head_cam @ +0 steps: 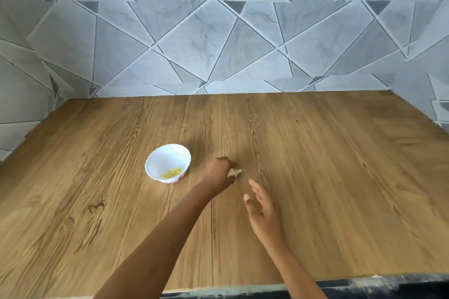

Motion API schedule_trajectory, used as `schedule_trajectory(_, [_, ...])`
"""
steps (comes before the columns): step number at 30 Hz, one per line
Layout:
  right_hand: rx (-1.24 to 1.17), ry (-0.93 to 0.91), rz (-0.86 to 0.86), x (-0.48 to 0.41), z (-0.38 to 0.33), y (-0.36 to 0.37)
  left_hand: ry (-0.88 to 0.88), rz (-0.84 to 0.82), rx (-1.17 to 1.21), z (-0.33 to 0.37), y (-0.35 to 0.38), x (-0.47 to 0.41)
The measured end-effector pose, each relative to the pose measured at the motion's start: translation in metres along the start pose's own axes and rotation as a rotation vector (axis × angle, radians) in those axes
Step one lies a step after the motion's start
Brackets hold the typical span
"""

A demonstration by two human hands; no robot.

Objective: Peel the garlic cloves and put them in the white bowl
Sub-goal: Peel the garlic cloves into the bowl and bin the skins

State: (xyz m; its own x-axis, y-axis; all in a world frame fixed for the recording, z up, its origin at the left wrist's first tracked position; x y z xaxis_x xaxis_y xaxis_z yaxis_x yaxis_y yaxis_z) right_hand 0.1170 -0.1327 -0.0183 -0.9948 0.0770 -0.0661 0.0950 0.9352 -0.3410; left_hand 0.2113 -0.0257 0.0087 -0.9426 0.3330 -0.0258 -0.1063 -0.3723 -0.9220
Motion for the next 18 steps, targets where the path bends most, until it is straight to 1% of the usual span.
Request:
schedule_trajectory(2, [-0.136, 0.074, -0.024, -0.011, 0.007, -0.002, -0.104, 0.087, 0.163, -0.014, -0.009, 0.004])
schedule_trajectory(3, [-0.211, 0.121, -0.035, -0.017, 0.009, -0.002, -0.167, 0.113, 0.324, -0.020, -0.012, 0.009])
schedule_trajectory(5, [-0.409, 0.232, -0.078, -0.027, 0.011, 0.004, -0.257, 0.111, 0.721, -0.022, -0.010, 0.018])
schedule_trajectory(6, [-0.545, 0.299, -0.102, -0.032, 0.010, 0.010, -0.289, 0.102, 0.883, -0.020, -0.009, 0.023])
schedule_trajectory(8, [-0.751, 0.412, -0.135, -0.039, 0.010, 0.021, -0.336, 0.087, 1.084, -0.017, -0.004, 0.031])
schedule_trajectory(9, [-0.776, 0.440, -0.151, -0.041, 0.009, 0.024, -0.361, 0.100, 1.124, -0.018, -0.003, 0.035])
schedule_trajectory(11, [-0.778, 0.467, -0.177, -0.045, 0.010, 0.030, -0.392, 0.141, 1.118, -0.020, -0.004, 0.040])
schedule_trajectory(13, [-0.767, 0.481, -0.182, -0.047, 0.014, 0.032, -0.389, 0.173, 1.022, -0.022, -0.008, 0.043])
schedule_trajectory(15, [-0.744, 0.475, -0.177, -0.050, 0.017, 0.031, -0.387, 0.208, 0.870, -0.024, -0.012, 0.045])
schedule_trajectory(17, [-0.697, 0.436, -0.169, -0.053, 0.018, 0.029, -0.366, 0.238, 0.751, -0.024, -0.018, 0.047])
schedule_trajectory(18, [-0.677, 0.410, -0.168, -0.054, 0.017, 0.027, -0.340, 0.240, 0.735, -0.022, -0.021, 0.047])
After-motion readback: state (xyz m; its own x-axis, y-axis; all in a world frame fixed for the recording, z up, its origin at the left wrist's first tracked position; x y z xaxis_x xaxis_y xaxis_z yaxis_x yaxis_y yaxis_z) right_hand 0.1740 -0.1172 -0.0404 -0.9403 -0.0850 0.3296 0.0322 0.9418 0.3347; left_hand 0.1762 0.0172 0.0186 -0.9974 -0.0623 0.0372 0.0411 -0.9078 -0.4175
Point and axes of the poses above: each hand's wrist, its own x-axis away from the middle knuckle, its own y-axis out of the palm, z = x × y, the point moved 10 cm from there along -x, towards the middle knuckle
